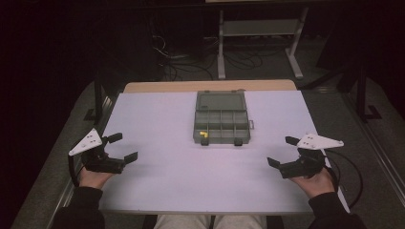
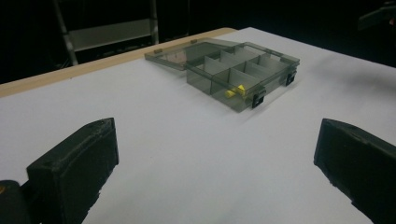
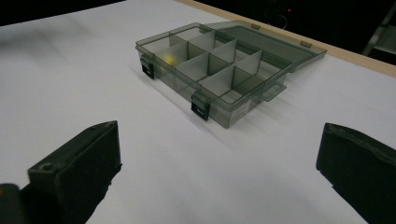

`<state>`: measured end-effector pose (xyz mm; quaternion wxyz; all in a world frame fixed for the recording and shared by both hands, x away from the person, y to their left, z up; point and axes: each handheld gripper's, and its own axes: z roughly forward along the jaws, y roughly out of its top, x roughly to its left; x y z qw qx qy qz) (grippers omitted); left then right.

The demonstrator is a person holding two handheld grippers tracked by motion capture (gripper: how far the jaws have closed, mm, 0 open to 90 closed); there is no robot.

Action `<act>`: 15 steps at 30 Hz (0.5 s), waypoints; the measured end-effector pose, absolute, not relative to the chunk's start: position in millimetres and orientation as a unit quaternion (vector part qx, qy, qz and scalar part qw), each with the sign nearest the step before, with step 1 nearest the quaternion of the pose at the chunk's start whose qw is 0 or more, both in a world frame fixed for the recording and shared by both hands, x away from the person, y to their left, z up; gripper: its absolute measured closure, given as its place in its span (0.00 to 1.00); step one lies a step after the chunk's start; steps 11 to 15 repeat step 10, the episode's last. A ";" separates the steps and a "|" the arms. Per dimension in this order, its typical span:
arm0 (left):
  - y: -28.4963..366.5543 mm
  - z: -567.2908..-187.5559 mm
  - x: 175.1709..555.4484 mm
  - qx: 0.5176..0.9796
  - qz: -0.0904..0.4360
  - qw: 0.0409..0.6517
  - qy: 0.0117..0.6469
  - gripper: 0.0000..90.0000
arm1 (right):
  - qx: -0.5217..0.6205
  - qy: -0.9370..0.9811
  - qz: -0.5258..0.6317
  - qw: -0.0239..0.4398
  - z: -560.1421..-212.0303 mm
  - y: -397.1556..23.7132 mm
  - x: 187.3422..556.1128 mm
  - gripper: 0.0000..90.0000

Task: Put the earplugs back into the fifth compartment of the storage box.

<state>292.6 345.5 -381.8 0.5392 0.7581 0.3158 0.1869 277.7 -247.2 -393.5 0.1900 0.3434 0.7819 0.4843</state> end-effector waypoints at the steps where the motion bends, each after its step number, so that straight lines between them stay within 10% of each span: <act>1: 346.9 -382.7 291.6 0.757 0.188 0.539 0.318 0.00 | 0.343 0.782 0.485 0.190 -393.5 -247.3 277.6 0.00; 15: 347.1 -384.7 286.5 0.754 0.190 0.545 0.315 0.00 | 0.343 0.783 0.483 0.189 -395.1 -246.8 275.7 0.00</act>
